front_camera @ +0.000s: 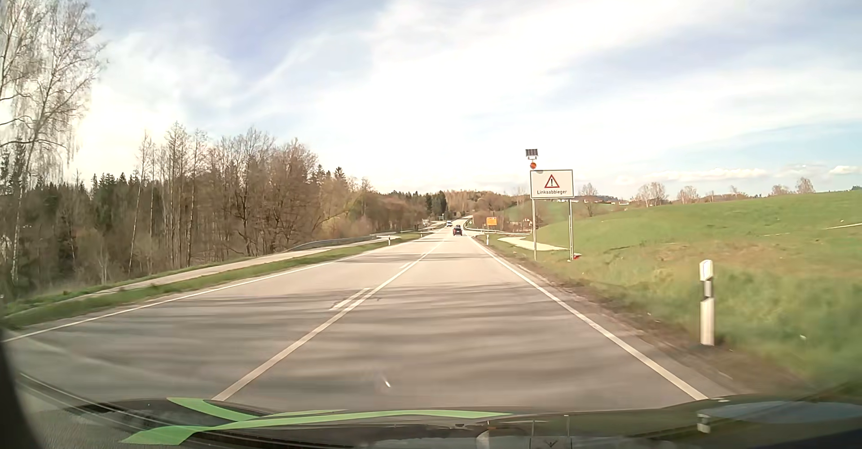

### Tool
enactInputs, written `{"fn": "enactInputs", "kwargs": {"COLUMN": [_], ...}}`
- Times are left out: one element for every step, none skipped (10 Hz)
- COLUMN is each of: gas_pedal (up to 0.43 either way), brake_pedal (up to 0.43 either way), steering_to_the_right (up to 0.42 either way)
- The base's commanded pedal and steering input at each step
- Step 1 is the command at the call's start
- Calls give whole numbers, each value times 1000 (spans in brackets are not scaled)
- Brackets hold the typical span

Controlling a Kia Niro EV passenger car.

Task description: Follow the waypoints while adhering to traffic rules and regulations

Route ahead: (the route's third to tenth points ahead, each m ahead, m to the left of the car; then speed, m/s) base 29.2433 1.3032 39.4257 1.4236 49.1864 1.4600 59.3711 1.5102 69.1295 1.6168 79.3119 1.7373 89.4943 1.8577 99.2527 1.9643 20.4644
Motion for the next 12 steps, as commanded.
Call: {"fn": "enactInputs", "kwargs": {"gas_pedal": [28,39,39,39,39,39,39,39,39,39,39,39], "brake_pedal": [0,0,0,0,0,0,0,0,0,0,0,0], "steering_to_the_right": [-4,-4,-4,-4,-4,-4,-4,-4,-4,-4,-4,-4]}}
